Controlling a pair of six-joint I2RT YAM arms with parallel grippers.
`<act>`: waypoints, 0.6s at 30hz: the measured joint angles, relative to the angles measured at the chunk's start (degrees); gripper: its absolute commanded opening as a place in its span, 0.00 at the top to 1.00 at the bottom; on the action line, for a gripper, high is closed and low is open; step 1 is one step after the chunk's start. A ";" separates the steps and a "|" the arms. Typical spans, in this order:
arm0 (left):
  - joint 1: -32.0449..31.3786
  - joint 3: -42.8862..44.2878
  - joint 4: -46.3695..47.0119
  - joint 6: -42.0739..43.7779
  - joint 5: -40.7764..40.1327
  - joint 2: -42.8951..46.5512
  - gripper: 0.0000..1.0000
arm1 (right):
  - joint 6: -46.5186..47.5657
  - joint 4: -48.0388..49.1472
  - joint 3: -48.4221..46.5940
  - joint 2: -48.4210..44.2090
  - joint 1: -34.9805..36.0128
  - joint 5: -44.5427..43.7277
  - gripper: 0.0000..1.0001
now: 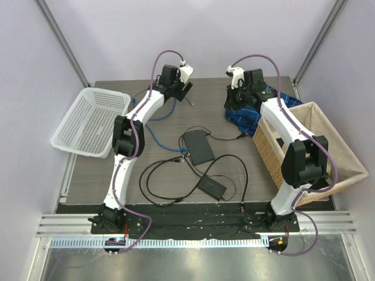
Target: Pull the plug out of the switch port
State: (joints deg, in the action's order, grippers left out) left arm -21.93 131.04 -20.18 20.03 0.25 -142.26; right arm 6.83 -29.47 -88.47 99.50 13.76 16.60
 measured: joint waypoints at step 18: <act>2.89 -30.38 -15.58 -15.78 33.99 27.76 0.34 | 6.45 -2.84 2.05 3.37 7.56 8.55 0.95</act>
State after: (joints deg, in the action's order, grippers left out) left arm -19.05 100.66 -35.77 4.25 34.24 -114.50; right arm 13.28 -32.32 -86.41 102.87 21.32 25.15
